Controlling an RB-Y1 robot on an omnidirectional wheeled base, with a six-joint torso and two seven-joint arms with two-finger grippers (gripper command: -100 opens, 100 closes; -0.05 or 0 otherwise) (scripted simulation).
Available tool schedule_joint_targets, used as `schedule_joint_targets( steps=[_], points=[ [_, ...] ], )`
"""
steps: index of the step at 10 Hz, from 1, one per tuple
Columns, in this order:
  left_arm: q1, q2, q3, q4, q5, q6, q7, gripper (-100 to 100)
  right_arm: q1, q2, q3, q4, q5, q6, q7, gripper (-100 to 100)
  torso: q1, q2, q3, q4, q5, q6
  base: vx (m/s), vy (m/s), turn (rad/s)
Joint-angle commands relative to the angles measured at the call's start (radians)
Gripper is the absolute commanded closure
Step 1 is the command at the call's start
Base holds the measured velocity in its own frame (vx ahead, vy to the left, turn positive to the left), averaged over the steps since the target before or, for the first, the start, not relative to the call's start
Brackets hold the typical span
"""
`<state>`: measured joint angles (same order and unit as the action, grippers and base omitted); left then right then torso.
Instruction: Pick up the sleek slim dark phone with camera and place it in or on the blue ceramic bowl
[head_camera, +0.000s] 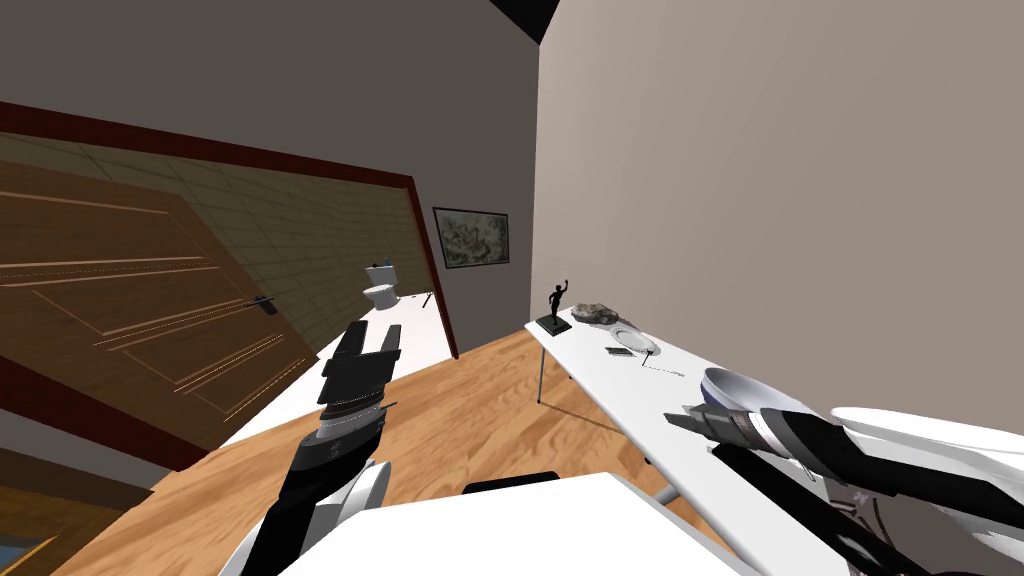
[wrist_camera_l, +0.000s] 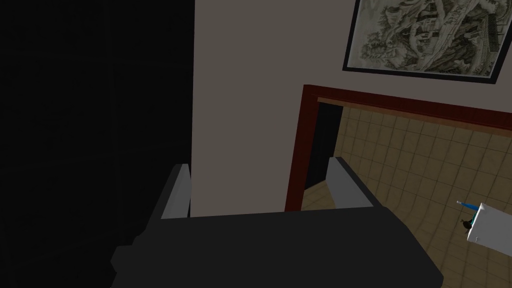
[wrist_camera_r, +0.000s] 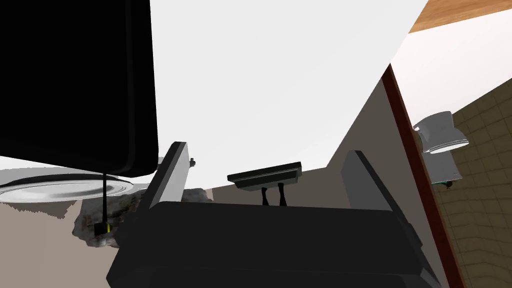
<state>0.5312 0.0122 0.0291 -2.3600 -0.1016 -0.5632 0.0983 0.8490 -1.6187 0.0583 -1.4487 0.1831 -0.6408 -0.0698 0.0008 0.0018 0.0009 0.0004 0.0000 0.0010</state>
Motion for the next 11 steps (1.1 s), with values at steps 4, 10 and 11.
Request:
schedule_joint_targets(
  steps=[4,10,11],
  points=[
    [0.0,0.0,0.0,0.0,0.0,0.0,0.0,0,0.047,-0.133,0.071,0.074,0.053,-0.048,0.026,-100,0.0,0.001,0.0,0.0,0.0,0.0,-0.021,-0.001,0.011],
    [0.0,0.0,0.0,0.0,0.0,0.0,0.0,0,0.089,-0.25,0.135,0.138,0.099,-0.095,0.049,-100,0.001,0.002,0.001,0.0,0.0,0.0,-0.026,0.001,0.004],
    [0.0,0.0,0.0,0.0,0.0,0.0,0.0,0,0.096,-0.27,0.146,0.149,0.106,-0.103,0.053,-100,0.001,0.002,0.001,0.0,0.0,0.0,-0.038,0.009,0.004]
  ],
)
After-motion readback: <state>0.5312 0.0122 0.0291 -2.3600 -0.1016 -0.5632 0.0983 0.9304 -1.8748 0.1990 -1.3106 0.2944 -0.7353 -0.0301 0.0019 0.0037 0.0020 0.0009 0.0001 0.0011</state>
